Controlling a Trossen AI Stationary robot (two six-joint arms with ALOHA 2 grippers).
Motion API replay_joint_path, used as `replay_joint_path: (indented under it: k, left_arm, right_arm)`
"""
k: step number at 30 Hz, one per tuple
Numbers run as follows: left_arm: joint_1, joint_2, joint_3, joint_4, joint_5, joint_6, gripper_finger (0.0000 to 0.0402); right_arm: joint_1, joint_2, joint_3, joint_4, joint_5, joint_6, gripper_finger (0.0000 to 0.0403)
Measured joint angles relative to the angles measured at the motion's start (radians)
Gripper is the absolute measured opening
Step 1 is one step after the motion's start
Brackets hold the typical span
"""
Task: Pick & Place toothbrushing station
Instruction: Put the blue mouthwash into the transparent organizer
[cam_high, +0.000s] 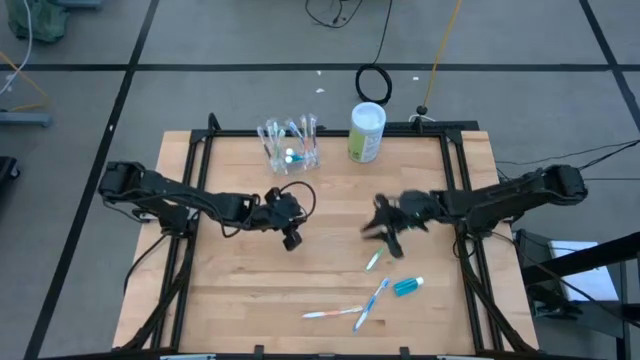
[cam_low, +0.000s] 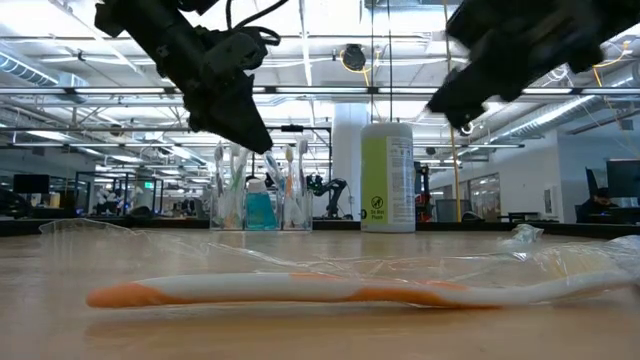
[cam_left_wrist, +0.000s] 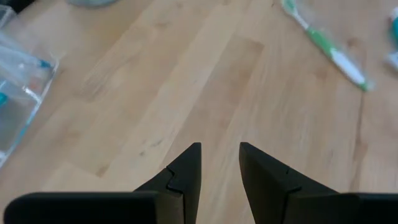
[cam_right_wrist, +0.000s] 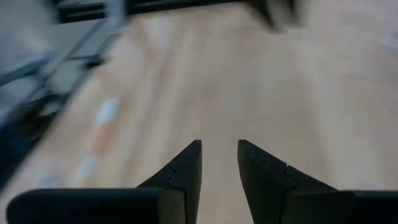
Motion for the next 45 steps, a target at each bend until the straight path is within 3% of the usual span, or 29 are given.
replay_joint_path:
  k: [6,13,20,24,28,40,45]
  left_arm:
    - [-0.006,-0.001,0.0,0.019,-0.002,-0.003,0.0115]
    - [-0.006,-0.001,0.0,0.067,0.004,-0.004,0.0115]
    - [-0.009,-0.001,0.0,0.065,0.034,0.0,0.0115]
    - [-0.008,-0.001,0.0,0.066,0.034,-0.001,0.0115]
    - [-0.008,-0.001,0.0,0.066,0.033,-0.001,0.0115]
    - [-0.008,-0.001,0.0,0.066,0.033,-0.002,0.0115]
    - [-0.008,-0.001,0.0,0.067,0.033,-0.002,0.0115]
  right_arm:
    - [0.284,-0.033,0.0,-0.027,0.008,-0.018,0.0094]
    - [0.485,-0.031,0.0,-0.121,0.286,0.063,0.0132]
    - [0.577,-0.071,0.0,-0.511,0.202,0.385,0.0156]
    - [0.642,-0.069,-0.006,-0.686,0.177,0.468,0.0156]
    - [0.675,-0.069,-0.045,-0.647,0.18,0.401,0.0153]
    - [0.683,-0.074,-0.273,-0.282,0.195,0.266,0.0143]
    - [0.683,-0.071,-0.367,-0.075,0.256,0.16,0.0119]
